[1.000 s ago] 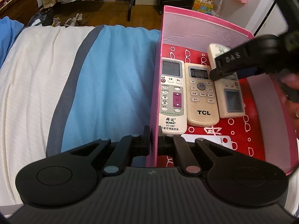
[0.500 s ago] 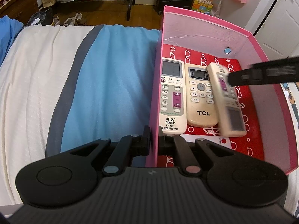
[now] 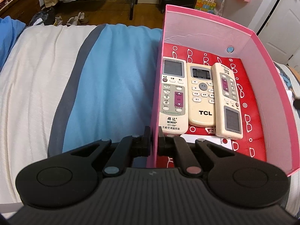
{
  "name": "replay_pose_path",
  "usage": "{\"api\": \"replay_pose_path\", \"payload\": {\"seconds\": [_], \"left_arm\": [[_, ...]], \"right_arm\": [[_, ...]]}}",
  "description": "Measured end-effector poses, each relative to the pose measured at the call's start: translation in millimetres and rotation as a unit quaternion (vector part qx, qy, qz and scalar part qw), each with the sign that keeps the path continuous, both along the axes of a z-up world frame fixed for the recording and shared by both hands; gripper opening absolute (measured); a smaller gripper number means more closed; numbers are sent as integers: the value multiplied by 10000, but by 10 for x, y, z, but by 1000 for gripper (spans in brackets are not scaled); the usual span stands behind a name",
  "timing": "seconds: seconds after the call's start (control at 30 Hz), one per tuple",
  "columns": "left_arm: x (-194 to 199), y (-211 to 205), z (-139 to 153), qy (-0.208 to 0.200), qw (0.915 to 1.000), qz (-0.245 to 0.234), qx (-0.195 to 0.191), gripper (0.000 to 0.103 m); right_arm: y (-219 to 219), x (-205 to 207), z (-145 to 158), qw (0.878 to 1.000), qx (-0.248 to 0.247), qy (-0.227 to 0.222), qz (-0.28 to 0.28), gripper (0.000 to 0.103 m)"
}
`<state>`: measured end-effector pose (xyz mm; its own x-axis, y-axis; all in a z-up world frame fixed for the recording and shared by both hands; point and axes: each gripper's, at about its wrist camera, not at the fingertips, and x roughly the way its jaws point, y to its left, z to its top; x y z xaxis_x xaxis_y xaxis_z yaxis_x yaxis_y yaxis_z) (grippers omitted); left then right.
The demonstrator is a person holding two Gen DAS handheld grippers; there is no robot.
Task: Organize rigid objects
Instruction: 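Move the right gripper back to the white TCL remote on the bed, then grasp the white TCL remote with the right gripper and lift it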
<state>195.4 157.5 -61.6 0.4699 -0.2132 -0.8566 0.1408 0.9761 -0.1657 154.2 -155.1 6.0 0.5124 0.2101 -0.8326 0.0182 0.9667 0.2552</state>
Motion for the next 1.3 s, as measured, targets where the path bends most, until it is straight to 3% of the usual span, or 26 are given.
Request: {"api": "replay_pose_path", "payload": {"seconds": [0.23, 0.43, 0.7, 0.83, 1.0, 1.07, 1.2, 1.3], "left_arm": [[7, 1, -1, 16, 10000, 49, -3, 4], [11, 0, -2, 22, 9999, 100, 35, 5], [16, 6, 1, 38, 9999, 152, 35, 5], [4, -40, -5, -7, 9998, 130, 168, 5], [9, -13, -7, 29, 9998, 156, 98, 5], [10, -9, -6, 33, 9998, 162, 92, 5], [14, -3, -6, 41, 9998, 162, 86, 5], [20, -9, -14, 43, 9998, 146, 109, 5]], "right_arm": [[-243, -197, -445, 9981, 353, 456, 208, 54], [-58, -307, -680, 9938, -415, 343, 972, 55], [99, -315, -844, 9774, -973, 95, 1876, 70], [53, -332, -876, 9772, -904, -50, 1920, 73], [175, -370, -900, 9721, -1204, -201, 2001, 83], [236, -359, -921, 9675, -1473, -285, 2037, 77], [135, -319, -789, 9769, -1225, 289, 1726, 68], [142, -326, -680, 9692, -1489, 752, 1810, 64]]}}
